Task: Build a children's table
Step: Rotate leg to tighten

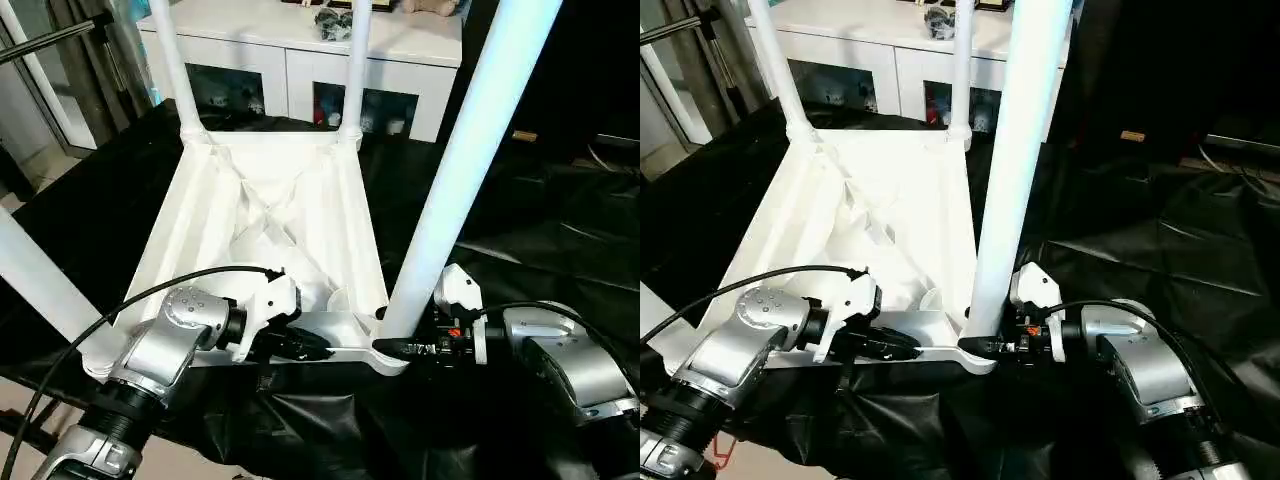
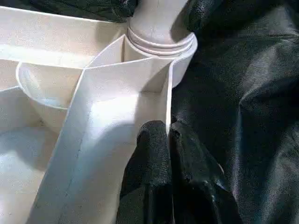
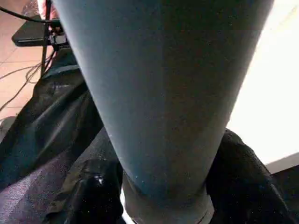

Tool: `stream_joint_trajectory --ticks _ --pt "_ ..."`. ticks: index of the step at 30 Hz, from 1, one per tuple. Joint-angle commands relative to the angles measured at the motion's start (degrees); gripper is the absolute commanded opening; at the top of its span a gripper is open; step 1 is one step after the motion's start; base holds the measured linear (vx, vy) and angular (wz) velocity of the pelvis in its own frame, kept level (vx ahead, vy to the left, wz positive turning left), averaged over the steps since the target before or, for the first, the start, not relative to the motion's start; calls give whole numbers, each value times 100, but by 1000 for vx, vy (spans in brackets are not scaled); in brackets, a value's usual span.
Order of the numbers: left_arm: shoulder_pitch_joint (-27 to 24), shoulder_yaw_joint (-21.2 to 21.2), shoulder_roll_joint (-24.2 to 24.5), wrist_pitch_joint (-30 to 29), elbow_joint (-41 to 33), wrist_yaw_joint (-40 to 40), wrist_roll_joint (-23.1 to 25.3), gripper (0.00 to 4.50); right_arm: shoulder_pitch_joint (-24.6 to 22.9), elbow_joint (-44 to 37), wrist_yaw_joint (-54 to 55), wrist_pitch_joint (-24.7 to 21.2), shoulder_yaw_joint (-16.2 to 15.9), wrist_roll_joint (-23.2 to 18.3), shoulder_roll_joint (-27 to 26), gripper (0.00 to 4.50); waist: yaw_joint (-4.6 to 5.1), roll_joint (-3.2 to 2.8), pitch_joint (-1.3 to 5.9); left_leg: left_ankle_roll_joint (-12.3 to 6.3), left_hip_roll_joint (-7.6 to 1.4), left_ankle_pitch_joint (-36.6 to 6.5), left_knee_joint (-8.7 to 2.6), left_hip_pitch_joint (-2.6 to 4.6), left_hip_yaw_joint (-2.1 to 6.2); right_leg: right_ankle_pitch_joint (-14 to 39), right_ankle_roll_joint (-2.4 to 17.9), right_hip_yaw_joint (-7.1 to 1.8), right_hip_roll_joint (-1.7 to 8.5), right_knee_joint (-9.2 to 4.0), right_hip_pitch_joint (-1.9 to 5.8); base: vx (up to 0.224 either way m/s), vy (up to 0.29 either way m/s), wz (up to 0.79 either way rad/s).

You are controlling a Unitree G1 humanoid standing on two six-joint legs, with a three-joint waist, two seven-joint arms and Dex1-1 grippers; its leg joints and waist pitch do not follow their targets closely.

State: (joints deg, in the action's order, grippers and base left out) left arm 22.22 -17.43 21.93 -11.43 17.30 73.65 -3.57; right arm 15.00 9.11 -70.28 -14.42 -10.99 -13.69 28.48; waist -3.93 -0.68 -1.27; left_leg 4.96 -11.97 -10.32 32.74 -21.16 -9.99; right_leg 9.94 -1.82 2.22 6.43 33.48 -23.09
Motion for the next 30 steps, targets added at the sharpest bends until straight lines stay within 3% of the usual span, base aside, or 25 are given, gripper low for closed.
stream_joint_trajectory --ticks 1,2,4,7,9,11,12,14,15,19,20,21,22,23,26,28,29,30 --pt "129 131 -163 -50 109 -573 -3 0 -193 -66 -132 -100 -243 -90 -96 202 -1 76 268 -452 -63 -1176 -350 46 -78 856 1433 -92 56 -294 260 0 0 0" --pt "117 138 -287 -156 79 -883 90 0 -224 30 169 -105 -156 -62 -266 202 3 37 258 -408 -68 -1270 -363 49 -82 959 1400 -101 57 -316 239 0 0 0" --pt "101 155 -470 -291 29 -1287 202 0 -250 176 637 -53 -53 23 -514 201 -24 20 249 -274 -59 -1495 -383 68 -65 1303 1323 -94 66 -344 244 0 0 0" --pt "92 197 -746 -421 -12 -1833 338 0 -251 400 1368 6 35 222 -869 199 34 54 223 -92 -42 -1824 -421 59 -46 1990 1042 -85 69 -423 223 0 0 0" --pt "55 206 -990 -524 -45 -2164 384 0 -220 647 2053 -61 97 411 -1172 198 98 29 201 -11 -26 -1993 -445 37 -29 2395 846 -73 56 -477 199 0 0 0" --pt "-40 120 -1386 -666 -94 -2617 480 0 -233 947 2991 -124 124 691 -1636 196 144 51 184 71 -4 -2174 -449 50 -4 2898 668 -43 64 -531 169 0 0 0" --pt "-56 67 -1538 -703 -78 -2759 512 0 -249 977 3237 -194 101 767 -1819 196 178 65 184 77 6 -2231 -457 32 18 3147 532 -29 67 -561 180 0 0 0" --pt "-53 26 -1656 -737 -70 -2851 524 0 -239 985 3398 -292 91 796 -1967 195 208 44 189 45 11 -2391 -450 61 30 3333 422 -18 60 -612 140 0 0 0" --pt "-43 -35 -1756 -754 -78 -2913 540 0 -206 992 3560 -362 115 782 -2133 195 228 79 187 13 17 -2439 -454 48 35 3411 367 -12 53 -635 134 0 0 0" --pt "13 -111 -1809 -728 -65 -2905 560 0 -81 1119 3714 -367 189 749 -2305 195 248 42 187 17 20 -2575 -471 40 60 3515 281 2 49 -655 109 0 0 0" --pt "28 -117 -1802 -724 -61 -2886 564 0 -52 1145 3689 -397 223 693 -2330 229 260 43 184 18 24 -2663 -471 44 64 3559 258 9 45 -667 100 0 0 0" --pt "32 -115 -1787 -729 -73 -2859 584 0 -21 1164 3674 -435 285 631 -2375 249 260 -2 180 25 27 -2728 -478 51 72 3579 250 9 49 -678 95 0 0 0" --pt "32 -115 -1787 -729 -73 -2859 584 0 -21 1164 3674 -435 285 631 -2375 249 272 20 175 20 30 -2767 -476 52 69 3606 238 15 41 -694 86 0 0 0" --pt "2 -125 -1727 -734 -127 -2783 589 0 -31 1066 3590 -490 327 568 -2325 265 270 -17 187 27 29 -2800 -486 55 85 3577 246 19 49 -680 98 0 0 0" --pt "-35 -151 -1626 -750 -221 -2674 585 0 -47 844 3364 -452 353 541 -2068 282 271 -27 207 14 9 -2755 -507 44 79 3267 310 6 42 -668 114 0 0 0" --pt "-41 -149 -1548 -673 -220 -2550 551 0 -77 686 3029 -267 378 535 -1777 282 254 -51 232 -8 -11 -2635 -511 45 67 2829 443 -17 36 -628 136 0 0 0" --pt "-45 -142 -1510 -629 -208 -2495 535 0 -97 618 2856 -155 390 526 -1638 282 238 -25 239 -55 -22 -2533 -507 29 46 2505 537 -28 22 -602 157 0 0 0" --pt "-48 -139 -1466 -592 -195 -2437 533 0 -139 547 2667 17 397 528 -1476 282 215 -50 250 -97 -28 -2399 -494 41 20 2196 661 -50 22 -575 151 0 0 0"
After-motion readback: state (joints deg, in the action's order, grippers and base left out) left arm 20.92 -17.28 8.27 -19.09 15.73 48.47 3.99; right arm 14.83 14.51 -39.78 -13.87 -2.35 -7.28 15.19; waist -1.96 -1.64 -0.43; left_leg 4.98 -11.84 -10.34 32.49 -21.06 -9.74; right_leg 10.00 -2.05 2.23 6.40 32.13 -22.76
